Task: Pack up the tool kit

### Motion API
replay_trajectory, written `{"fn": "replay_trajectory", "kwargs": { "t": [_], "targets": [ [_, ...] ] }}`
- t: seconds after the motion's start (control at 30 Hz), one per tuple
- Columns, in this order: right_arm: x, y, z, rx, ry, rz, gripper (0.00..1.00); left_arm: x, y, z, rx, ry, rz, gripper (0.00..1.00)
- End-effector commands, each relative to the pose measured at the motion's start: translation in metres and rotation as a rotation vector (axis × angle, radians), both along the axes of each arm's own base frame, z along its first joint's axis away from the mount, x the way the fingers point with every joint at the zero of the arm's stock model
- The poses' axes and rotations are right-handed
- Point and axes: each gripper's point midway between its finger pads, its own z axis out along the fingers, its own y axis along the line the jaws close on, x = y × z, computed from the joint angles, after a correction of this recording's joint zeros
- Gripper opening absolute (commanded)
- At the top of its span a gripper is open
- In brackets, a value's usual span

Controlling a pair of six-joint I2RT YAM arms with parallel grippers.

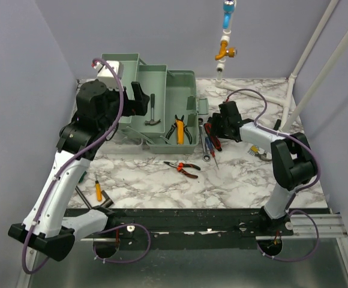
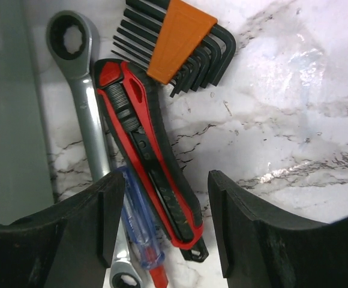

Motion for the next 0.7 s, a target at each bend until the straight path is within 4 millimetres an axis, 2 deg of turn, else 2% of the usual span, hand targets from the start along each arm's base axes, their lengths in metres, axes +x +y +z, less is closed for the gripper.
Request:
{"fn": "replay_trajectory", "kwargs": {
  "t": [0.0,0.23,0.33,0.37,0.47,0.53,0.67],
  "targets": [
    [0.005,0.001,-0.014,-0.017,0.030,0.003,0.63,-0.028,-0.042,-0.001,-0.193,0.005,-0.217,0.95],
    [-0.003,0.002,-0.031,-0.030,0.067,0.012,0.63,-0.041,-0.051,-0.010,-0.209,0.061,-0.288,0.95],
    [-0.006,0.000,-0.036,-0.041,0.078,0.004,0.52,-0.044,-0.050,-0.014,-0.206,0.070,-0.288,0.95],
    [-0.006,0.000,-0.036,-0.043,0.078,0.004,0.48,-0.046,-0.050,-0.013,-0.206,0.067,-0.288,0.95],
    [-0.008,0.001,-0.033,-0.037,0.075,0.011,0.47,-0.049,-0.048,-0.013,-0.206,0.061,-0.288,0.95],
    [-0.009,0.001,-0.031,-0.037,0.071,0.010,0.42,-0.051,-0.047,-0.013,-0.206,0.064,-0.289,0.95],
    [-0.012,-0.001,-0.023,-0.029,0.050,0.002,0.43,-0.056,-0.050,-0.017,-0.202,0.085,-0.318,0.95]
  ]
}}
